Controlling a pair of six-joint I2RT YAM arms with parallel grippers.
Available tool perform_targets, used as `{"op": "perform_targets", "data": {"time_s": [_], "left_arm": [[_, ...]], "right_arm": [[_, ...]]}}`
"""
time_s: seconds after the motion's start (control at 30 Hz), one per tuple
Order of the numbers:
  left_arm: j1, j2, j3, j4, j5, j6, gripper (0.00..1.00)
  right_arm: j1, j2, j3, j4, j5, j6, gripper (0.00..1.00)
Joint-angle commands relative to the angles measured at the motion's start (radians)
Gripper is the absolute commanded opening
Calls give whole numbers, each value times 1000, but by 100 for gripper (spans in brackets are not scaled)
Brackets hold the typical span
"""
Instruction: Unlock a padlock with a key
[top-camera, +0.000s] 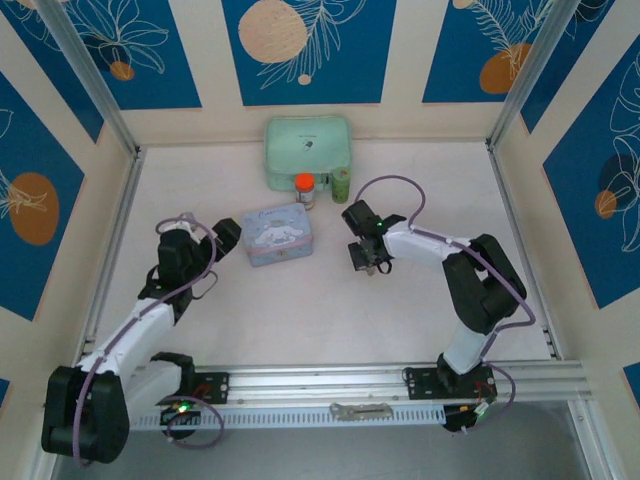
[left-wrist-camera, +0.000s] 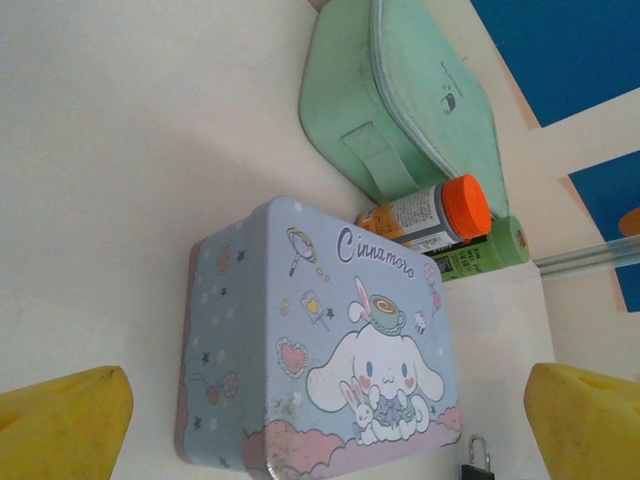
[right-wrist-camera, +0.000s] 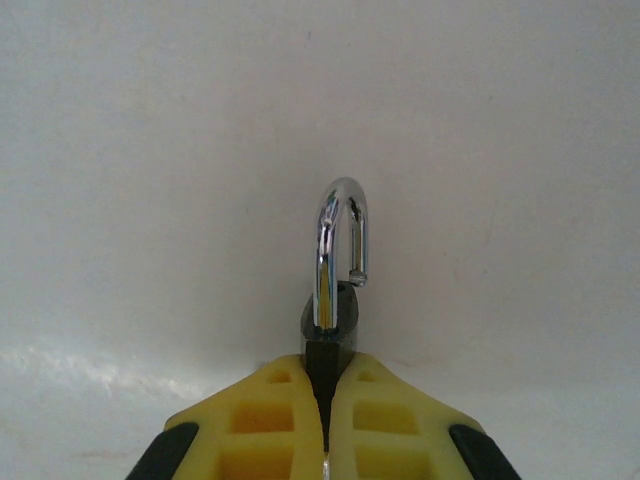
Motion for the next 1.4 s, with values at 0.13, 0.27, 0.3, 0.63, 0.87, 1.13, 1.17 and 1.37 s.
{"op": "perform_targets", "data": {"time_s": [0.13,0.27,0.3,0.63,0.87,1.13,1.17,1.37], "left_arm": [[8,-44,-6,-80,-58,50,100],[9,-41,0,-72,-68,52,100],[7,-38,3,-72,-68,52,100],[14,-35,79,-159,-131,184,99],[45,-6,146,-223,-220,331,99],[81,63,159,-202,-330,439,99],[83,76,166,-202,-350,457,99],[85,152,173,-135,-486,565,99]], "right_arm": [[8,-3,20,17,-44,44,29],[3,-52,22,40,-60,35,38],[0,-66,22,47,-68,34,40],[-99,-220,-19,154,-136,3,66],[-298,-297,-149,305,-124,-74,67],[-492,-364,-376,598,-162,-140,66],[-509,-371,-402,637,-176,-136,66],[-521,-368,-565,989,-215,-171,66]]}}
